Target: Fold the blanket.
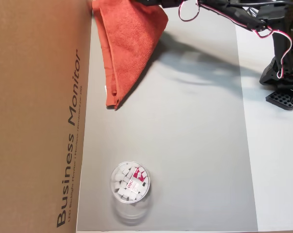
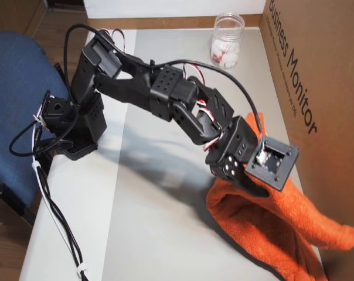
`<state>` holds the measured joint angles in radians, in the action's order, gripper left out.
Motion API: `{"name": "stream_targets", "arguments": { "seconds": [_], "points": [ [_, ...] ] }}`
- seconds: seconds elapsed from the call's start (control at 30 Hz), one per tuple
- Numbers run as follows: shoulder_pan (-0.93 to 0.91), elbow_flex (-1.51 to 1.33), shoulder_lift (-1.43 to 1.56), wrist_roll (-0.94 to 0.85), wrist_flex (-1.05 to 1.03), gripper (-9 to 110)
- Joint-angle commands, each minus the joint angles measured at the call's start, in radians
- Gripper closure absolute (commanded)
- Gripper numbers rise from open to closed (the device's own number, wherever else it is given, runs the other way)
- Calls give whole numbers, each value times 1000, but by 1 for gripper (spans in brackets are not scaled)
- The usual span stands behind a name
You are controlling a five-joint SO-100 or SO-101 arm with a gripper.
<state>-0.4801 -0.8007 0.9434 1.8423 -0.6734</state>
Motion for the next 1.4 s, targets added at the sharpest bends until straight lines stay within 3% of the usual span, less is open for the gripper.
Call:
{"name": "stream_targets", "arguments": {
  "seconds": [0.0,0.53,0.77,1.03,1.37],
  "points": [
    [-15,87,-25,-9,28,102],
    [-43,344,-316,-12,112,102],
    [-71,344,-396,-212,179,102],
    [-66,331,-422,-293,245,101],
    [-61,330,-416,-365,232,86]
  ]
}}
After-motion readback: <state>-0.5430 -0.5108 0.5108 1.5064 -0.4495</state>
